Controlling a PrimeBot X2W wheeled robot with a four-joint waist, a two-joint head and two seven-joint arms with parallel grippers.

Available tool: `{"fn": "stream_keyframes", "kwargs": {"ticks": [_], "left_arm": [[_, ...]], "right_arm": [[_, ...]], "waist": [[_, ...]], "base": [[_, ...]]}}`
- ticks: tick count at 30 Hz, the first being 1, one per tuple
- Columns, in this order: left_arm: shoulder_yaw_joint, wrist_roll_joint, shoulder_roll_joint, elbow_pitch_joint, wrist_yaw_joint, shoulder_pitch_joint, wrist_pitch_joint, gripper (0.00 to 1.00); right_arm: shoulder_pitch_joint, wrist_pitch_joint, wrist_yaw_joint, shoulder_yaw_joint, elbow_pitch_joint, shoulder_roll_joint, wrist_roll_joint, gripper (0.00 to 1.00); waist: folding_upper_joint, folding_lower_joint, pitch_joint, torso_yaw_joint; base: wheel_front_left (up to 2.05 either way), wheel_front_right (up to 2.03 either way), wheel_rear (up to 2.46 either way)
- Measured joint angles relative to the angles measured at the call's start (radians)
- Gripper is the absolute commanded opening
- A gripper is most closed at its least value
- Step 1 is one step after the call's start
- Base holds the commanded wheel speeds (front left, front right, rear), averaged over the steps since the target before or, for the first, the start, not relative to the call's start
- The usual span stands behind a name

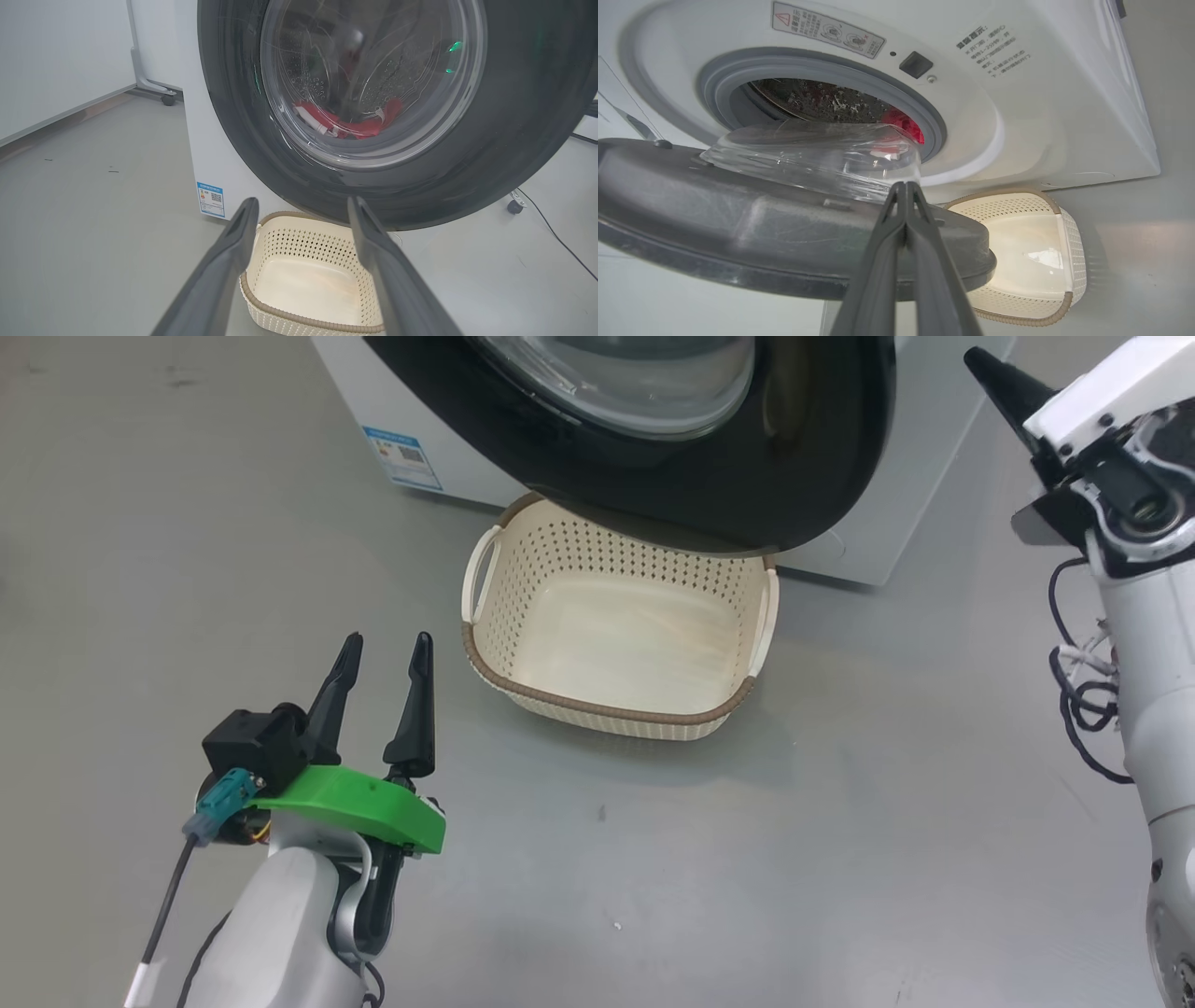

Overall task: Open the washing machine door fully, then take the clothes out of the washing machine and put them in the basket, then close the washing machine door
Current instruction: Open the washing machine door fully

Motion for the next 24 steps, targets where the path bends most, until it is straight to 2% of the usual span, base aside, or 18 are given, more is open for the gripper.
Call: {"fn": "stream_keyframes", "kwargs": {"ticks": [3,10,24], "left_arm": [[0.01,0.007,0.0,0.001,0.0,0.011,0.0,1.0],[0.032,0.015,0.006,0.005,0.0,0.028,0.0,1.0],[0.082,0.016,0.025,0.0,0.003,0.075,0.0,1.0]], "right_arm": [[0.019,-0.033,0.027,0.049,-0.006,-0.007,-0.064,0.0],[0.083,-0.117,0.048,0.178,-0.035,-0.046,-0.235,0.0],[0.236,-0.31,0.052,0.306,-0.113,-0.066,-0.408,0.0]], "waist": [[0.0,0.0,-0.017,-0.015],[0.0,0.0,-0.059,-0.062],[0.0,0.0,-0.134,-0.175]], "base": [[0.0,0.0,0.0],[0.0,0.0,0.0],[0.0,0.0,0.0]]}}
